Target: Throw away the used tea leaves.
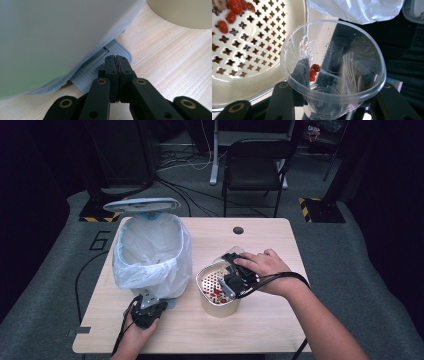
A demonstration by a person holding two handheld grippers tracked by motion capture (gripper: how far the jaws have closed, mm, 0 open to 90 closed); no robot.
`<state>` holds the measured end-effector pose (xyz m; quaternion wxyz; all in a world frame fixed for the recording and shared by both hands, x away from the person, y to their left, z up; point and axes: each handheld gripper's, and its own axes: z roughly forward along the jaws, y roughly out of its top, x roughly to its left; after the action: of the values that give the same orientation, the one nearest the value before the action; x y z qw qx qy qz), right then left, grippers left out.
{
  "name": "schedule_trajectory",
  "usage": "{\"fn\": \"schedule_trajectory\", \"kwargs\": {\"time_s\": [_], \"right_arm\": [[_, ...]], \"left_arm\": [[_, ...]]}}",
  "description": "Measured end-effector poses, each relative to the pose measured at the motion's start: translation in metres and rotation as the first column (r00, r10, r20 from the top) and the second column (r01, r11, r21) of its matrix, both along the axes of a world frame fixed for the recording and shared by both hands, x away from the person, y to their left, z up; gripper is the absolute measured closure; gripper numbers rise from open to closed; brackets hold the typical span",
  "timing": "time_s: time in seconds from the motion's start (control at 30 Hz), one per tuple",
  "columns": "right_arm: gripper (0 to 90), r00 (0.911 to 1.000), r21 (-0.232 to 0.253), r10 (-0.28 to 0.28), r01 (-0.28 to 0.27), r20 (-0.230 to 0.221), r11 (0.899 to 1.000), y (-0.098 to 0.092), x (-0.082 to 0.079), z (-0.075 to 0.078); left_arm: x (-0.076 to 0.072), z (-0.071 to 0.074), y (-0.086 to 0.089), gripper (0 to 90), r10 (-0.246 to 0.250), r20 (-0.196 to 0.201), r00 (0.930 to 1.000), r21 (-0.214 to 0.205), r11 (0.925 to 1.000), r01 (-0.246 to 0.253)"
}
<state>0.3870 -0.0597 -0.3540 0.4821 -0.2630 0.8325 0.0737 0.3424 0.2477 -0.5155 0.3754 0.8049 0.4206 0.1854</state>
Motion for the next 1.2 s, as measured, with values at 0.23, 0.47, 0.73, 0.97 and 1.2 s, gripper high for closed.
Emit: {"fn": "schedule_trajectory", "kwargs": {"time_s": [0.23,0.47,0.73,0.97,1.2], "right_arm": [[54.1,0.9901,0.14,-0.039,0.058,-0.135,0.988,-0.005,0.007,0.006],[54.1,0.9536,0.257,-0.062,0.141,-0.295,0.956,-0.01,0.014,0.015],[54.1,0.8951,0.414,-0.024,0.23,-0.445,0.881,-0.02,0.024,0.021],[54.3,0.7911,0.516,0.036,0.364,-0.611,0.775,-0.031,0.037,0.02],[54.4,0.693,0.569,0.124,0.461,-0.71,0.681,-0.038,0.044,0.023]], "left_arm": [[0.0,0.0,0.0,88.5,0.002,0.0,1.0,-0.009,1.0,-0.002],[0.0,0.0,0.0,88.4,0.001,0.0,1.0,-0.009,1.0,-0.001],[0.0,0.0,0.0,88.4,0.0,-0.001,1.0,-0.003,1.0,0.0],[0.0,0.0,0.0,88.4,0.001,0.0,1.0,-0.009,1.0,-0.001],[0.0,0.0,0.0,88.5,0.001,0.0,1.0,-0.009,1.0,-0.001]]}}
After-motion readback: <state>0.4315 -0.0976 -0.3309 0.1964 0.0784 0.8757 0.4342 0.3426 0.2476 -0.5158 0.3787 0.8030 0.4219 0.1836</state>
